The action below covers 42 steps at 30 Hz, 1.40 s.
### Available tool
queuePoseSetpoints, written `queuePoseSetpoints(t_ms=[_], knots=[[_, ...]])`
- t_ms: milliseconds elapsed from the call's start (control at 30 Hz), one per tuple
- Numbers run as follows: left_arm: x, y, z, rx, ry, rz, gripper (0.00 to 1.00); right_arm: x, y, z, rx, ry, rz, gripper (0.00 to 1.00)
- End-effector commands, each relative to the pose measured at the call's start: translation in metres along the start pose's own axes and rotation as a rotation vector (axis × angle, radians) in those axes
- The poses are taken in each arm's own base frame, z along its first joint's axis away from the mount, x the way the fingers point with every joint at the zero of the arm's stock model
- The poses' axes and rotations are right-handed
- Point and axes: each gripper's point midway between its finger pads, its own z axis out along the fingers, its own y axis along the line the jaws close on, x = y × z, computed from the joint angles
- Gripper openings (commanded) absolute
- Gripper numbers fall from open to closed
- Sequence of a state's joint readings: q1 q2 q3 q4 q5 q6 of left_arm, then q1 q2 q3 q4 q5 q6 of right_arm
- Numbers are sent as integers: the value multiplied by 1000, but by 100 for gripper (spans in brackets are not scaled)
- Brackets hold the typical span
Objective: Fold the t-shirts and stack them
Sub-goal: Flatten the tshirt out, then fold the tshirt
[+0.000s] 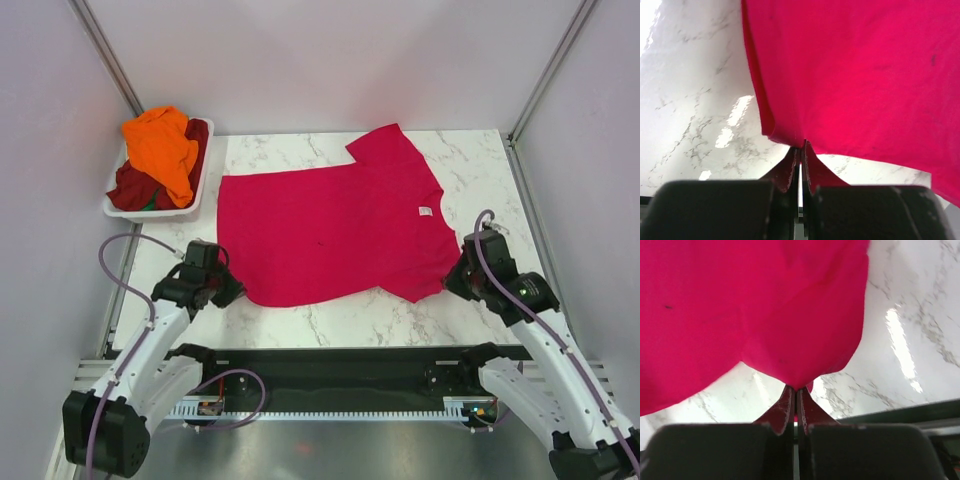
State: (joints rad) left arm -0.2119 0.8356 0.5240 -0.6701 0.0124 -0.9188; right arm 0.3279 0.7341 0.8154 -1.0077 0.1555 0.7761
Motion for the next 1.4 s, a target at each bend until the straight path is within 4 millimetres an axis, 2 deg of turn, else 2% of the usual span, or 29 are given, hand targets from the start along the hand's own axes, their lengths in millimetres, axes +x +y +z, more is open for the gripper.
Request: queuePoseSetpoints(t_ms=[0,33,133,300,333,500,633,700,767,800,1033,1200,1367], knots=[[-21,-33,-18,73,-27,74,2,-31,40,6,-107,-60,-9,0],[-28,-42,-24,85,-39,97,2,-35,50,16,-115,-50,-13,0],[-39,-50,-21,51,-25,141,2,-55,79,25,-168,-62,-2,0],[-69,-66,-27,23,-85,195,2,-101,106,32,-163,-165,-9,0],[-73,-69,-27,20,-93,201,2,-116,113,35,-148,-184,-9,0],[-92,-73,-18,-28,-103,212,2,-145,136,54,-143,-215,-20,0],[-106,-69,-8,-77,-111,202,2,-157,141,86,-105,-186,-16,0],[-113,-67,-3,-103,-117,190,2,-157,143,103,-88,-164,-20,0],[-117,-61,9,-147,-106,178,2,-165,145,109,-82,-170,-15,0],[-121,-61,10,-156,-110,172,2,-165,144,118,-66,-161,-20,0],[-132,-52,35,-233,-99,135,2,-196,140,140,-21,-192,8,0],[-138,-54,57,-266,-73,123,2,-207,147,156,-22,-188,30,0],[-147,-55,73,-303,-71,135,2,-209,144,175,11,-177,40,0]])
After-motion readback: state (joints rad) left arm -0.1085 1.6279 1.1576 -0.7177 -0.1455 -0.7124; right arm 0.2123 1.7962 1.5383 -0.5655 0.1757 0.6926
